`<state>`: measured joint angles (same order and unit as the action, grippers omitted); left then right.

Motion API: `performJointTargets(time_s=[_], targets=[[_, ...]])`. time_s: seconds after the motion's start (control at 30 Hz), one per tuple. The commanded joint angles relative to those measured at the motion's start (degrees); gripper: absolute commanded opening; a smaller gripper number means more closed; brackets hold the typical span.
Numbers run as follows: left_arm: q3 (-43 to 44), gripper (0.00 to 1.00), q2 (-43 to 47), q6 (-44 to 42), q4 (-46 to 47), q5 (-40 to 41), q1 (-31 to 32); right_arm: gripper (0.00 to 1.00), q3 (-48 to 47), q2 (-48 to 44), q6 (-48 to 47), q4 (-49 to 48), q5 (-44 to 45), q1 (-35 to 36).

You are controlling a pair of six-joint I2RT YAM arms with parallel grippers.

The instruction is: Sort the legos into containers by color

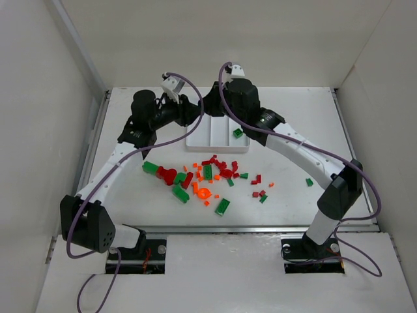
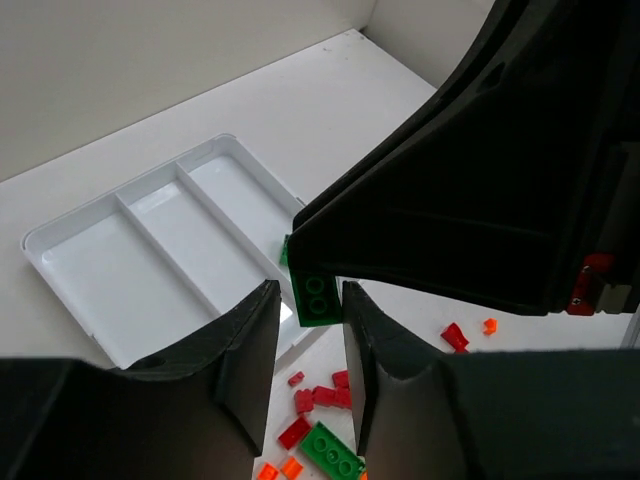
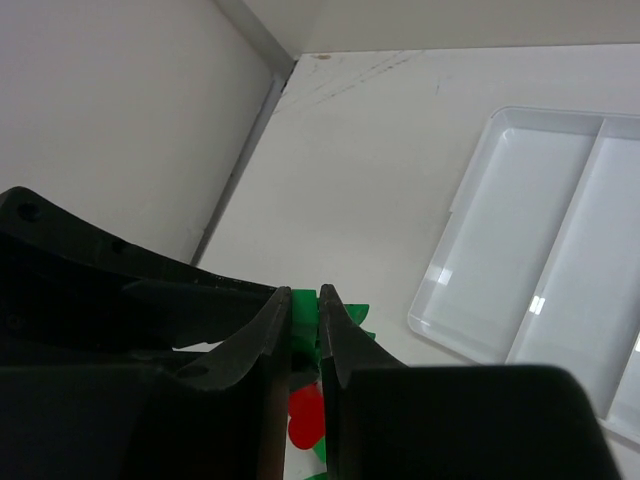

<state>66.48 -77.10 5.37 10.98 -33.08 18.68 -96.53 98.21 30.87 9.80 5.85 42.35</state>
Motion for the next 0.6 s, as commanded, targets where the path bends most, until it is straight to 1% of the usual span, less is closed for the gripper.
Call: performJointTargets(time_s=[0.0,0.2,0.37,0.4,0.57], targets=[[2.6,0.27,1.0,0.9,3.1,-1.8,0.1,0.00,0.4,-2.6,-0.6,-2.6,0.8,0.4],[2.6,0.25,0.5,0.4,3.1,-2.3,0.1,0.00,0.4,-2.6,-1.2,-2.6,0.2,0.4],[2.1,0.06,0.5,0.3,2.6,-1.7,0.1,0.00,0.4,-2.6,-1.2,-2.6,-0.9,0.4],[1.5,0.00,0.5,1.0,2.6,-1.7,0.1,0.00,0.4,-2.6,-1.2,-2.6,-0.9,0.4],[0.9,0.00,0.5,1.6,3.1,-0.9,0.1,0.00,0.4,-2.6,-1.7,-2.6,-2.8,0.4]])
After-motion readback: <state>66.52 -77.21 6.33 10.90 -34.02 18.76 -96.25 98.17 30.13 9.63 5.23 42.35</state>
